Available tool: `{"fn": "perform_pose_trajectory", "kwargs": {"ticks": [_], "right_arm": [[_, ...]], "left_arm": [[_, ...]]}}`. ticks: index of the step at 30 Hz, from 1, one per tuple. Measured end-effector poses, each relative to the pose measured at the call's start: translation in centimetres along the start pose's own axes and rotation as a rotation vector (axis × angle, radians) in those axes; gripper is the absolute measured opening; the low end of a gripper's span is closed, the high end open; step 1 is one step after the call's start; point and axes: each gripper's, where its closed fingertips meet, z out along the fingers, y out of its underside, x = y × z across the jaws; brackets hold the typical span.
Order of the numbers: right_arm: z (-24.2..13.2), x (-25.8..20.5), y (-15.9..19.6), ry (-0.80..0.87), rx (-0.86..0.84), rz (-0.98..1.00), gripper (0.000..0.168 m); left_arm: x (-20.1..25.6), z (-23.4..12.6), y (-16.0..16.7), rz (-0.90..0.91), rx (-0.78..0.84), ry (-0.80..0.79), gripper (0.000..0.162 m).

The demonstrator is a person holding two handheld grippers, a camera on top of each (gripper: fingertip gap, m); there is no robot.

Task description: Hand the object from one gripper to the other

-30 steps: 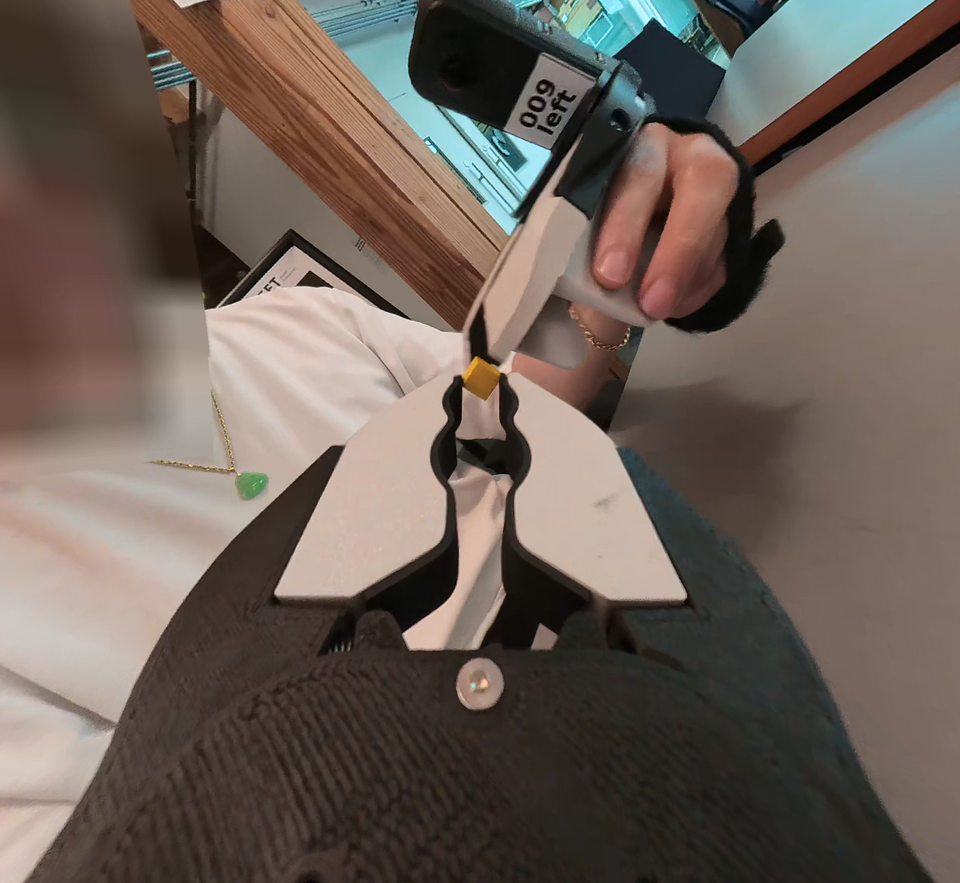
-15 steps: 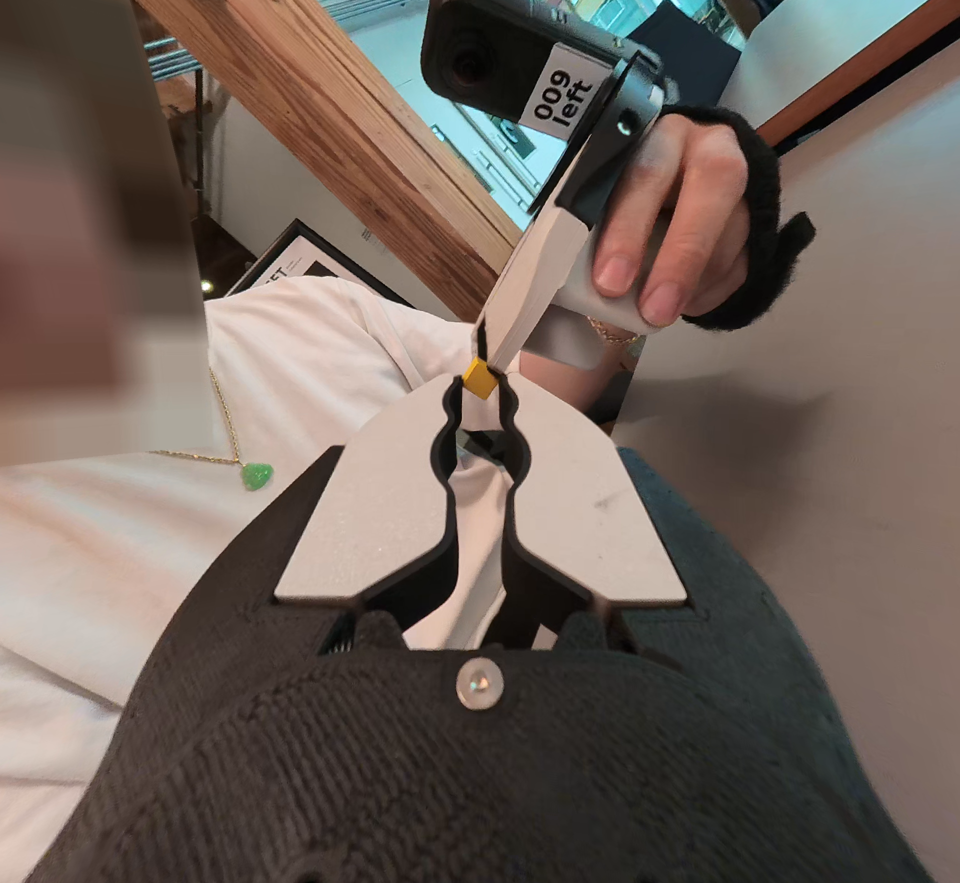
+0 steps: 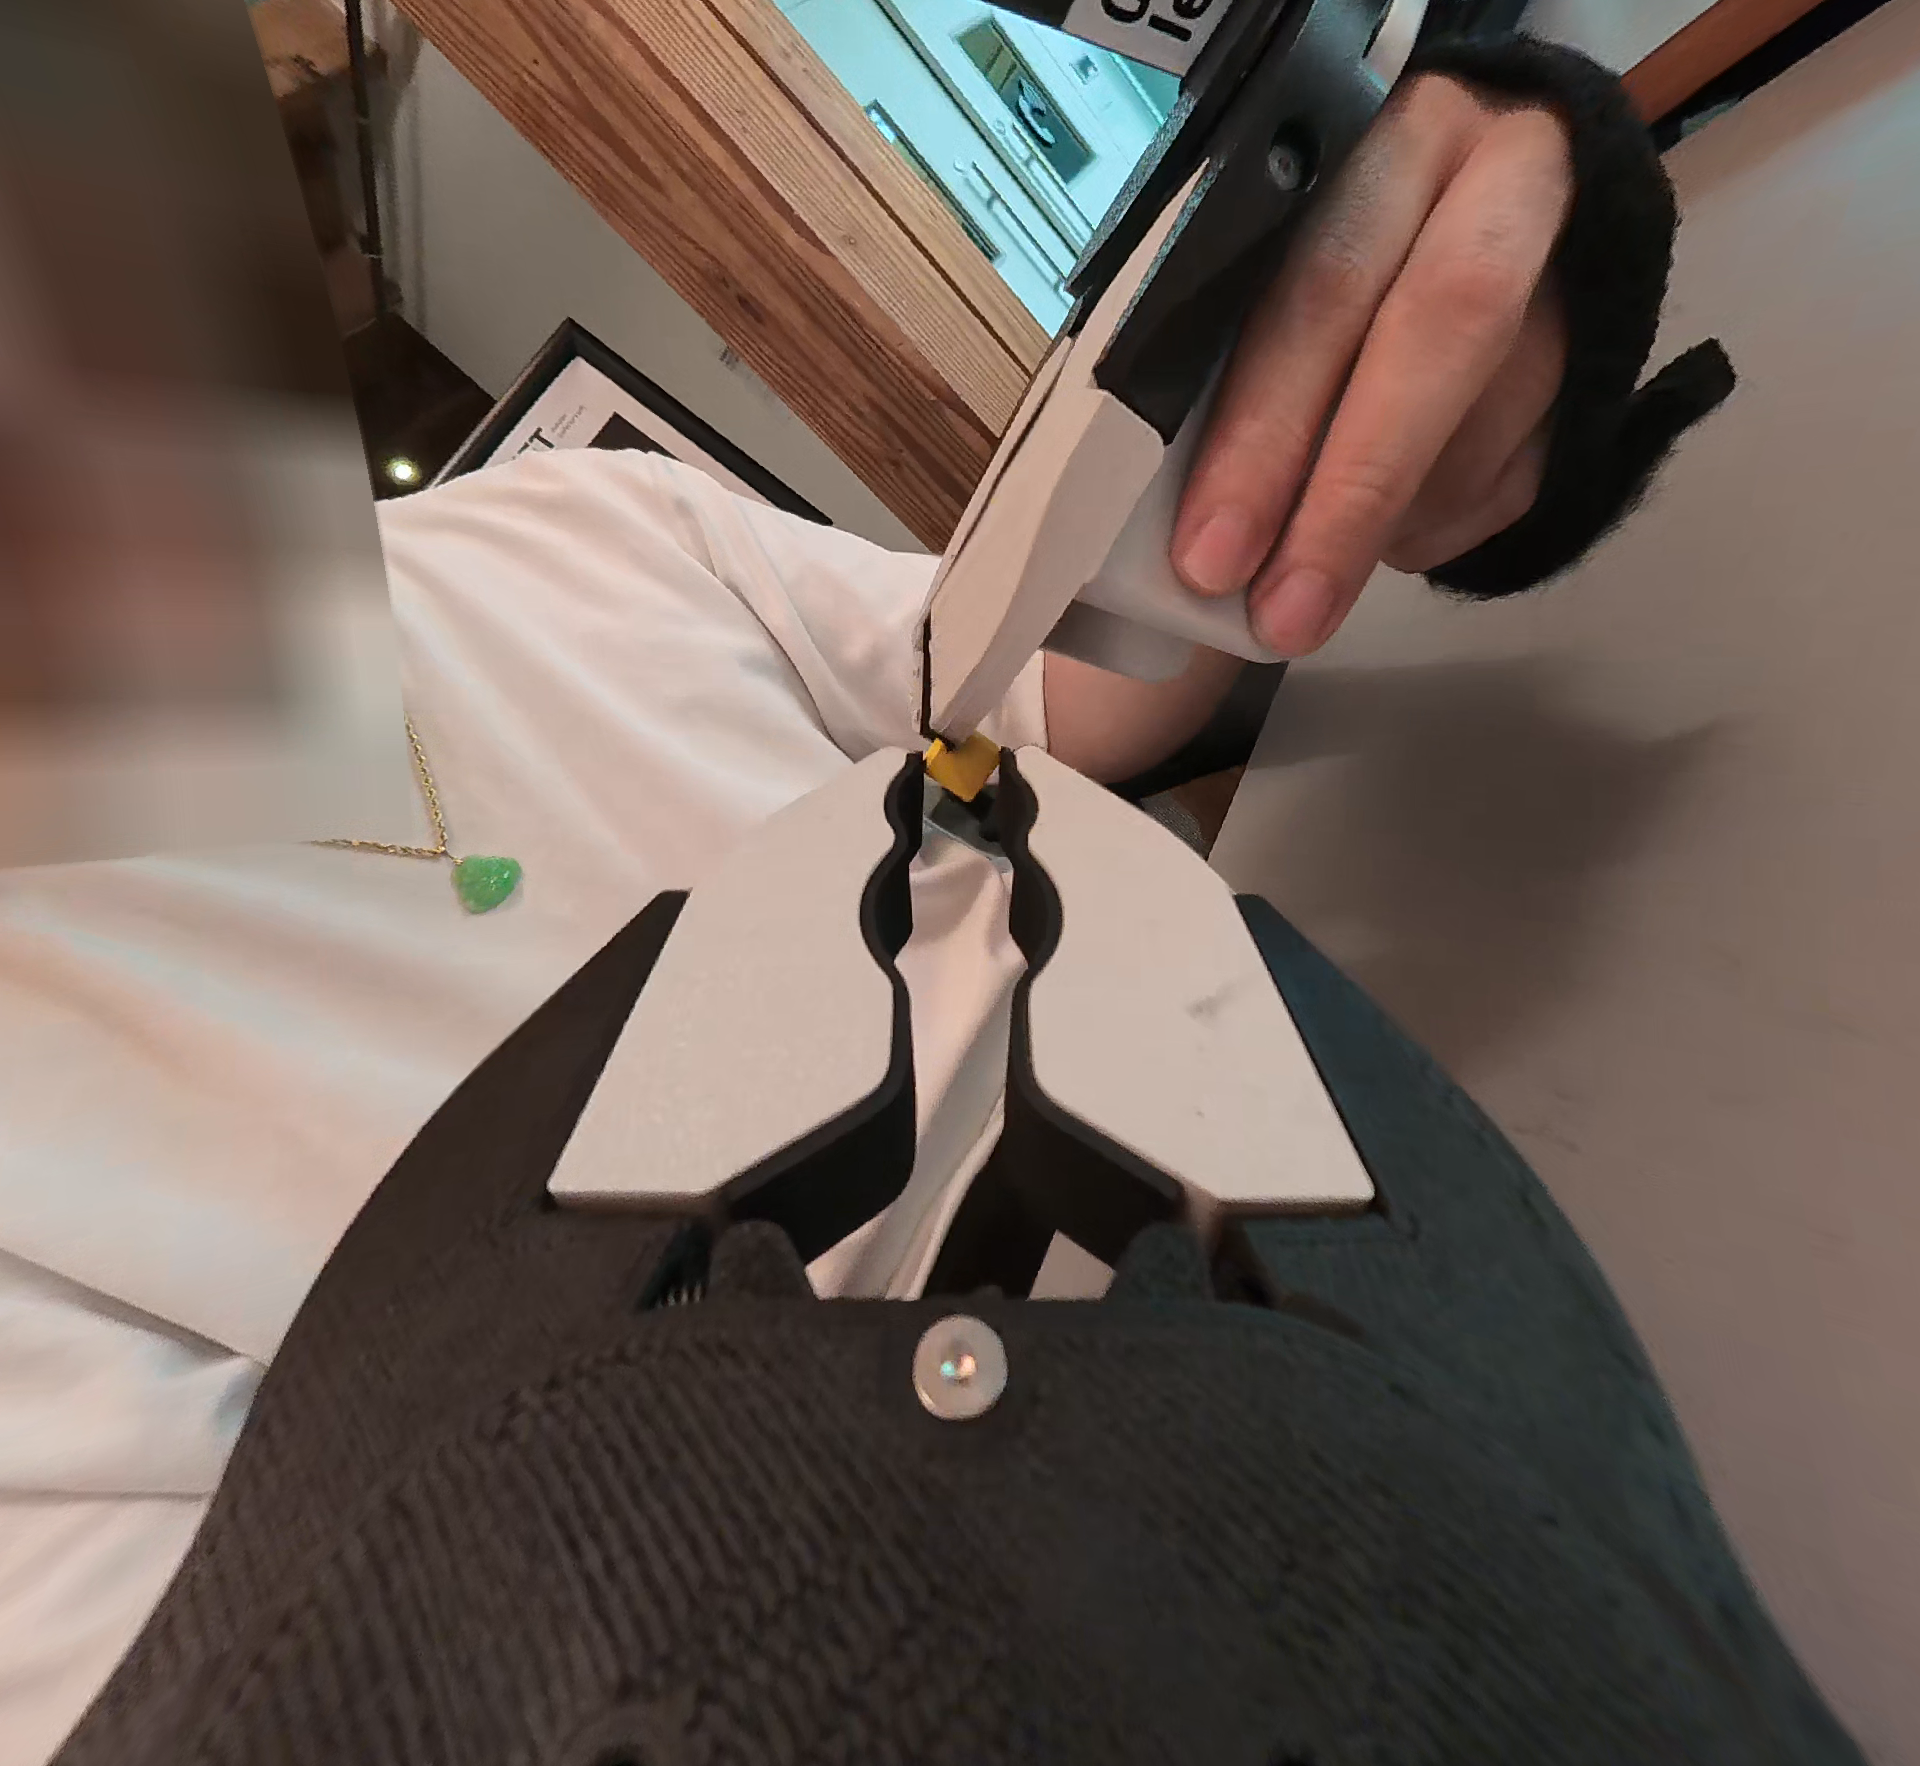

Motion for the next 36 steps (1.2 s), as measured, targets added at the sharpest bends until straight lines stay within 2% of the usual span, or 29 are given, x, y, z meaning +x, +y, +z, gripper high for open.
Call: {"fn": "perform_pose_trajectory", "kwargs": {"ticks": [3, 6, 8, 11, 14, 17, 25, 36], "right_arm": [[-0.6, 0.3, -1.0, 0.029, 0.062, -0.016, 0.014], [-1.5, 0.8, -2.1, 0.107, 0.122, -0.085, 0.024], [-2.2, 1.8, -2.8, 0.234, 0.136, -0.184, 0.029], [-4.0, 4.1, -4.4, 0.543, 0.145, -0.415, 0.031], [-4.8, 3.9, -5.8, 0.714, 0.159, -0.648, 0.025], [-5.0, 3.0, -6.8, 0.762, 0.199, -0.734, 0.023], [-4.9, 3.0, -7.1, 0.779, 0.224, -0.725, 0.015], [-4.6, 3.2, -6.9, 0.804, 0.194, -0.745, 0.015]], "left_arm": [[-1.1, -0.4, -0.2, -0.007, 0.012, -0.064, 0.009], [-2.9, -1.0, -0.2, -0.029, 0.022, -0.169, 0.009], [-4.3, -1.6, -0.4, -0.049, 0.045, -0.25, 0.009], [-6.3, -2.5, -0.7, -0.112, 0.078, -0.368, 0.009], [-7.5, -3.2, -0.7, -0.142, 0.099, -0.446, 0.009], [-8.2, -3.9, -0.9, -0.163, 0.124, -0.495, 0.009], [-7.9, -3.8, -1.6, -0.152, 0.159, -0.482, 0.009], [-8.1, -3.2, -1.4, -0.162, 0.145, -0.486, 0.009]]}}
